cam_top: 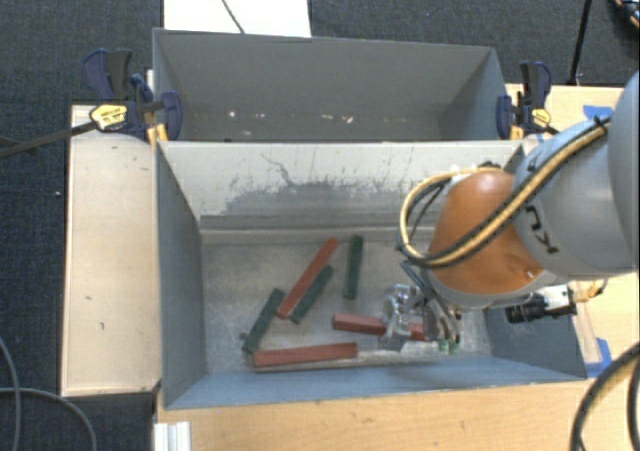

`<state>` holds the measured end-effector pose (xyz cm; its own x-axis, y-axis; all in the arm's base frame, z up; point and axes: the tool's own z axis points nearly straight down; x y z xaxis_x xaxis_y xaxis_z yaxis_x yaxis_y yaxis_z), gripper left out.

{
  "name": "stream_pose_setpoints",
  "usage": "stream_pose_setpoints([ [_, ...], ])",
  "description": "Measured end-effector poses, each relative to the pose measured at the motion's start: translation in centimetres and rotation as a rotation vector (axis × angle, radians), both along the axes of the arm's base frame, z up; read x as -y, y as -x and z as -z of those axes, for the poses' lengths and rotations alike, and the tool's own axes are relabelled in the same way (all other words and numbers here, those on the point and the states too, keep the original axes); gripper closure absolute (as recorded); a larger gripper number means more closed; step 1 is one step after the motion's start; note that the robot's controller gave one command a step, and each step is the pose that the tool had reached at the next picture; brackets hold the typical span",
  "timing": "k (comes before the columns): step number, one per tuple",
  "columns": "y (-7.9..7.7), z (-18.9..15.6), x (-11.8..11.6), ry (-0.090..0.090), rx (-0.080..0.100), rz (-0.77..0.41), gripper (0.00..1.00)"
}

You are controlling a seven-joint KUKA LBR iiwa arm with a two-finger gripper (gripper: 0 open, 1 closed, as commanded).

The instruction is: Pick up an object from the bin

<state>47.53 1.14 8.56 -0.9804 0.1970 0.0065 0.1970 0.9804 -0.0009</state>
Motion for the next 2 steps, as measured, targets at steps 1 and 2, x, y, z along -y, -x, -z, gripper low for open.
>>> stream_pose_setpoints([
  [1, -0.1, -5.2, 0.0, 0.000, 0.002, -0.001, 1.00],
  [2, -0.1, -7.5, 0.0, 0.000, 0.004, -0.002, 1.00],
])
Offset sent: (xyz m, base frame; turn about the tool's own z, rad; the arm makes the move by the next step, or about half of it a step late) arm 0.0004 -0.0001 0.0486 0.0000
